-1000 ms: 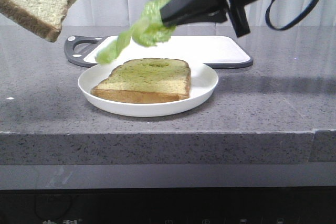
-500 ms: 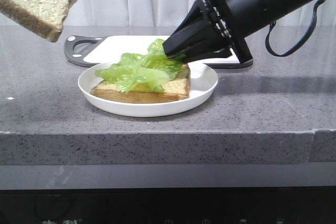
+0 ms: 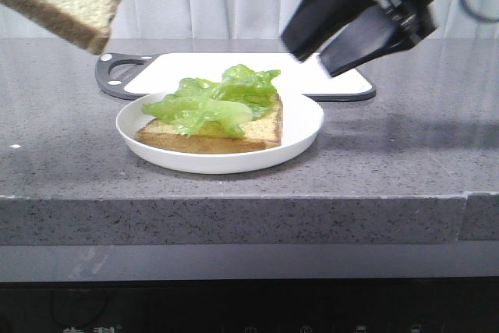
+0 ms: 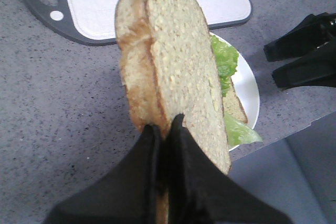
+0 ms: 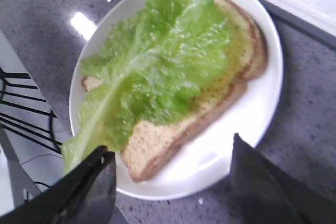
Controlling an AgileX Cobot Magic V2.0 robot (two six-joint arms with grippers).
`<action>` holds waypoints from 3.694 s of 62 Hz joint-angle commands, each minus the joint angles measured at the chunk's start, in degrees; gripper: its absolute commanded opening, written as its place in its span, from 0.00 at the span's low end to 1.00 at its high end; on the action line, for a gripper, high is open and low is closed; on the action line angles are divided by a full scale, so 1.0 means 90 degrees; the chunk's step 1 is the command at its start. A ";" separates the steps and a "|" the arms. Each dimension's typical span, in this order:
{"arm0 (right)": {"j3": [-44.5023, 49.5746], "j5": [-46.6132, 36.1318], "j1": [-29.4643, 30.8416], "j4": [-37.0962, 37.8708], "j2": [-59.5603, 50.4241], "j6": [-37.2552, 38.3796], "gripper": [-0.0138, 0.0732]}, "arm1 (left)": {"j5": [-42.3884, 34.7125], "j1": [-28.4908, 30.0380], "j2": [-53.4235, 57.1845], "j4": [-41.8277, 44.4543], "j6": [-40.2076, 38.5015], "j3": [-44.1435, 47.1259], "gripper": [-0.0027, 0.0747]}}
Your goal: Left arm grabs bread, right arm adds lettuce
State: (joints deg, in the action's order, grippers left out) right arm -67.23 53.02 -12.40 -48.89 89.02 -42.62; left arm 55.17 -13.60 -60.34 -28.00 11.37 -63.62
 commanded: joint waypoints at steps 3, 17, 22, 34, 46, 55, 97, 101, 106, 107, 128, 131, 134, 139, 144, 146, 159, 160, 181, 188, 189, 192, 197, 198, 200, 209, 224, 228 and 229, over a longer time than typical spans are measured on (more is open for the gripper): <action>-0.0189 0.0091 0.0049 0.0746 -0.0847 0.0692 0.72 | -0.0391 -0.0061 -0.0263 -0.1015 0.0406 -0.0160 0.01; -0.0182 0.0333 0.0049 0.1273 -0.1638 0.1170 0.72 | -0.0420 -0.0242 -0.1322 -0.2671 0.1540 -0.0160 0.01; -0.0182 0.0339 0.0049 0.1273 -0.1802 0.1170 0.72 | -0.0420 -0.0242 -0.1705 -0.3290 0.2027 -0.0160 0.01; -0.0182 0.0449 0.0049 0.1273 -0.1883 0.1170 0.72 | -0.0382 -0.0242 -0.2496 -0.4078 0.2783 -0.0160 0.01; -0.0182 0.0514 0.0049 0.1273 -0.1883 0.1207 0.72 | -0.0382 -0.0242 -0.3041 -0.4152 0.2795 -0.0160 0.01; -0.0182 0.0543 0.0049 0.1259 -0.1883 0.1207 0.72 | -0.0382 -0.0242 -0.3123 -0.4066 0.2769 -0.0160 0.01; -0.0182 0.0642 0.0049 0.3253 -0.2498 0.3016 0.72 | -0.0192 -0.0203 -0.2279 -0.1196 0.1350 -0.0713 0.54; -0.0182 0.0731 0.0049 0.3711 -0.2710 0.3513 0.72 | -0.0180 -0.0203 -0.1971 -0.0298 0.0778 -0.0760 0.54; -0.0091 0.0732 0.0049 0.4175 -0.3099 0.4196 0.72 | -0.0112 -0.0203 -0.1525 0.0973 -0.0114 -0.0747 0.54; -0.0061 0.0710 0.0049 0.4230 -0.3177 0.4296 0.72 | -0.0086 -0.0203 -0.1451 0.1180 -0.0278 -0.0747 0.54; 0.1073 0.0209 0.0049 0.5514 -0.5051 0.5463 0.72 | -0.0028 -0.0203 0.0505 0.3690 -0.2125 0.0214 0.54; 0.1208 0.0209 0.0049 0.5584 -0.5265 0.5551 0.72 | -0.0147 -0.0203 0.0823 0.3765 -0.2164 0.0479 0.54; 0.1375 0.0209 0.0049 0.5585 -0.5519 0.5558 0.72 | -0.0286 -0.0203 0.1098 0.3776 -0.2230 0.0720 0.54; 0.1637 0.0209 0.0049 0.5585 -0.5868 0.5558 0.72 | -0.0579 -0.0203 0.1606 0.3776 -0.2230 0.1170 0.54; 0.1846 0.0209 0.0049 0.5585 -0.6227 0.5558 0.72 | -0.0859 -0.0203 0.2056 0.3752 -0.2230 0.1592 0.54; 0.1939 0.0209 0.0049 0.5585 -0.6348 0.5558 0.72 | -0.0987 -0.0203 0.2259 0.3752 -0.2230 0.1731 0.54; 0.2206 0.0217 0.0049 0.5585 -0.6971 0.5545 0.60 | -0.1468 -0.0203 0.3017 0.3752 -0.2230 0.2388 0.46; 0.2211 0.0217 0.0049 0.5585 -0.6999 0.5545 0.58 | -0.1471 -0.0203 0.3036 0.3737 -0.2230 0.2424 0.44; 0.2233 0.0206 0.0049 0.5585 -0.7081 0.5545 0.08 | -0.1694 -0.0203 0.3066 0.3603 -0.2230 0.2533 0.01; 0.2233 0.0244 0.0049 0.5632 -0.7081 0.5535 0.08 | -0.1694 -0.0203 0.3066 0.3603 -0.2230 0.2533 0.01; 0.2233 0.0270 0.0049 0.5627 -0.7081 0.5535 0.08 | -0.1694 -0.0203 0.3066 0.3603 -0.2230 0.2533 0.01; 0.2233 0.0329 0.0049 0.5627 -0.7081 0.5535 0.08 | -0.1694 -0.0203 0.3066 0.3592 -0.2230 0.2533 0.01; 0.2233 0.0366 0.0049 0.5627 -0.7081 0.5535 0.08 | -0.1694 -0.0203 0.3066 0.3592 -0.2230 0.2533 0.01; 0.2233 0.0376 0.0049 0.5627 -0.7081 0.5535 0.08 | -0.1694 -0.0203 0.3066 0.3592 -0.2230 0.2533 0.01; 0.2233 0.0388 0.0049 0.5627 -0.7081 0.5535 0.08 | -0.1694 -0.0203 0.3066 0.3592 -0.2230 0.2533 0.01; 0.2233 0.0424 0.0049 0.5627 -0.7081 0.5535 0.08 | -0.1694 -0.0203 0.3066 0.3592 -0.2230 0.2533 0.01; 0.2233 0.0424 0.0049 0.5627 -0.7081 0.5535 0.08 | -0.1802 -0.0177 0.3211 0.3641 -0.2230 0.2606 0.01; 0.2233 0.0424 0.0049 0.5627 -0.7081 0.5535 0.08 | -0.2085 -0.0004 0.3460 0.3720 -0.2230 0.2787 0.01; 0.2233 0.0424 0.0049 0.5627 -0.7081 0.5535 0.08 | -0.2159 0.0031 0.3526 0.3687 -0.2230 0.2848 0.01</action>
State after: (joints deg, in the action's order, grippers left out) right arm -45.87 60.23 -12.30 0.78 25.00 7.33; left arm 42.68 -14.80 -30.85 4.65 -7.96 -38.18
